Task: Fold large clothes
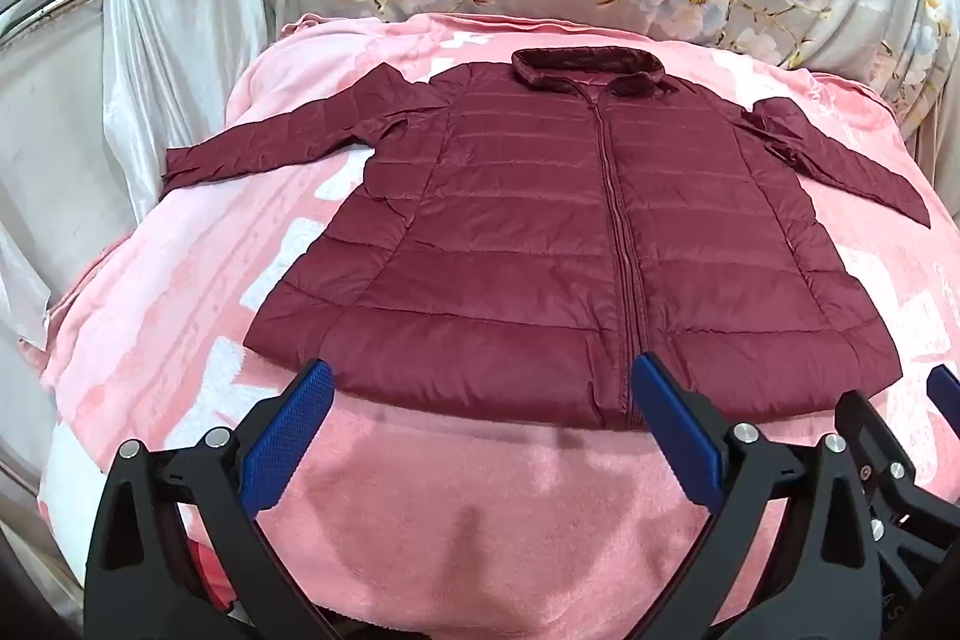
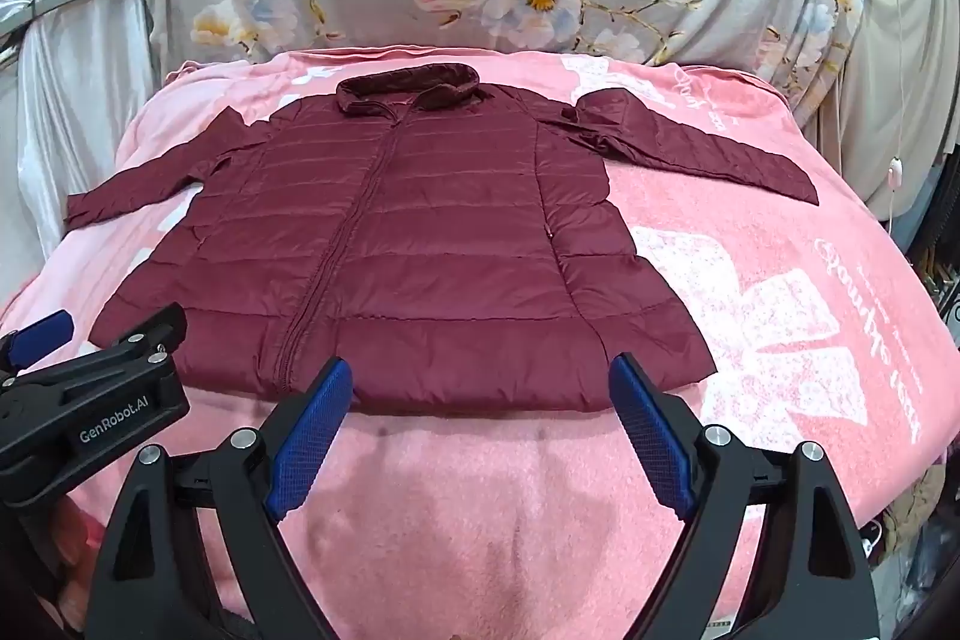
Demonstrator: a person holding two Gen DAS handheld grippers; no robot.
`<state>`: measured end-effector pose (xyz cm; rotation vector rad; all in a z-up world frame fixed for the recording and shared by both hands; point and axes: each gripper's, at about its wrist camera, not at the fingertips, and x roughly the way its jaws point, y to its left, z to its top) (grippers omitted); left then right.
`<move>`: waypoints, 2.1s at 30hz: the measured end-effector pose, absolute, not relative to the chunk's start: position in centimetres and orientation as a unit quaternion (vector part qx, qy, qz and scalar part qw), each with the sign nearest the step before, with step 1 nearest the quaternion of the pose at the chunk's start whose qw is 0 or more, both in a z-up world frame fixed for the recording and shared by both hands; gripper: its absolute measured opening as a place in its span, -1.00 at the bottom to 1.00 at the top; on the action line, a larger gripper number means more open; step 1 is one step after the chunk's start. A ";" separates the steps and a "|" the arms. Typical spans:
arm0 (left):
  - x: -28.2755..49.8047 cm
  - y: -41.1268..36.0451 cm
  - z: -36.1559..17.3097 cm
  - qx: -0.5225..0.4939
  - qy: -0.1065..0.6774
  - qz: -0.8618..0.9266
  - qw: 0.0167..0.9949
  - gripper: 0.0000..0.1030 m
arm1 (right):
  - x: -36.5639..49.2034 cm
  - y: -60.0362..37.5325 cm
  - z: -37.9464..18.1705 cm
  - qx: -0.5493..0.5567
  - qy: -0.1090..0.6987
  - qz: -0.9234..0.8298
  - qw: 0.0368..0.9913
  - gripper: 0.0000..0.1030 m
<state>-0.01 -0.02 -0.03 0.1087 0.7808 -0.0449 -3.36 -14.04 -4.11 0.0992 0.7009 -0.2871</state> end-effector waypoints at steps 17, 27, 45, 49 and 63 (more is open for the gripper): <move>0.1 -0.3 -0.1 0.062 0.378 -0.020 0.923 0.88 | -3.0 -14.1 -4.3 0.047 0.345 -0.140 0.927 0.64; 0.4 -0.5 -0.4 0.066 0.381 -0.018 0.922 0.88 | -2.8 -13.8 -4.5 0.045 0.346 -0.139 0.927 0.64; 0.5 -0.5 -0.9 0.066 0.383 -0.017 0.921 0.88 | -2.4 -13.7 -4.9 0.039 0.345 -0.137 0.928 0.64; 0.5 -0.5 -1.0 0.066 0.383 -0.016 0.921 0.88 | -2.4 -13.6 -4.9 0.039 0.345 -0.137 0.928 0.64; 0.5 -0.5 -1.1 0.068 0.383 -0.016 0.921 0.88 | -2.5 -13.8 -4.9 0.040 0.344 -0.139 0.928 0.64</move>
